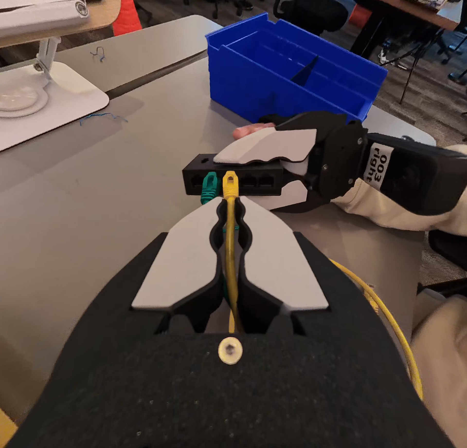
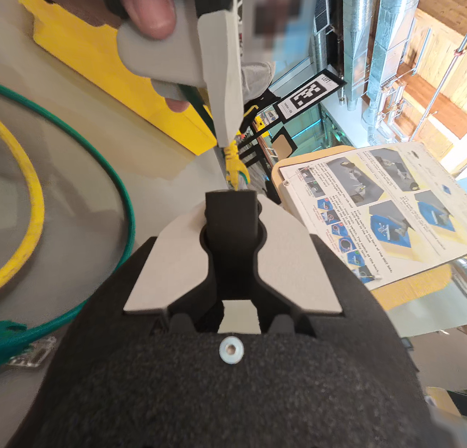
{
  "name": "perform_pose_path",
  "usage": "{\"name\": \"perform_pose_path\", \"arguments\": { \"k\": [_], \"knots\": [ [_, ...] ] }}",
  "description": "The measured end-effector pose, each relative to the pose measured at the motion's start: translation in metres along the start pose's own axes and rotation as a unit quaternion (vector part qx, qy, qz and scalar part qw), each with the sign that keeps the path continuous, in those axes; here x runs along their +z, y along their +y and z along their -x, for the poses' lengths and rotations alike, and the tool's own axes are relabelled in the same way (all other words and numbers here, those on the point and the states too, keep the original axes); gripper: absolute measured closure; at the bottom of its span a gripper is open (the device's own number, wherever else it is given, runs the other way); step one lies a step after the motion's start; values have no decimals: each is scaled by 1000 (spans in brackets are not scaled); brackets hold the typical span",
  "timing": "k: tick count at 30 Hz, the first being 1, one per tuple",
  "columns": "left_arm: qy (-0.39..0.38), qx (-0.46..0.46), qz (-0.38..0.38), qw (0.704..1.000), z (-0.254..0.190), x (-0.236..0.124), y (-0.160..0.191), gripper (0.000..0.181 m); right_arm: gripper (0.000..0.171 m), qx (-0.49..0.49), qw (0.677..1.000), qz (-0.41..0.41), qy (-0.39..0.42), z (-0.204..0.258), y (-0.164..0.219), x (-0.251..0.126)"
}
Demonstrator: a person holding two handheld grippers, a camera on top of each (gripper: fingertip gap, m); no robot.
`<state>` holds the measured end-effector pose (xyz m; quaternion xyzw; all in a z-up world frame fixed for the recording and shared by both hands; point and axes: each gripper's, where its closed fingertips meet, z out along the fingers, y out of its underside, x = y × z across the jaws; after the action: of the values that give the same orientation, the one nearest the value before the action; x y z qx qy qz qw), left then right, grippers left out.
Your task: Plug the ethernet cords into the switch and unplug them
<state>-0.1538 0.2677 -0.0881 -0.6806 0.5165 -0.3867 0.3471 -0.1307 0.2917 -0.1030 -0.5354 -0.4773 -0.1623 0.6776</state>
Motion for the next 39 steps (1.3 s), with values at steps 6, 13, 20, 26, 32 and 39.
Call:
{"name": "perform_pose_path", "arguments": {
  "k": [6,13,20,26,32,39],
  "knots": [
    [-24,6,17,1000,3,-1,3,175,141,7,999,12,-30,3,5,5],
    [-41,-6,54,998,3,1,14,175,131,14,993,119,-21,9,31,13],
    [-59,11,66,996,4,1,17,175,128,-2,982,176,-67,24,49,18],
    [-39,30,44,998,1,-3,8,175,131,12,992,110,-64,18,30,15],
    [-52,52,18,997,2,0,4,175,133,38,993,92,-60,16,26,13],
    [-69,19,50,996,26,17,32,175,142,3,996,33,-78,29,-11,11]
  ]
}}
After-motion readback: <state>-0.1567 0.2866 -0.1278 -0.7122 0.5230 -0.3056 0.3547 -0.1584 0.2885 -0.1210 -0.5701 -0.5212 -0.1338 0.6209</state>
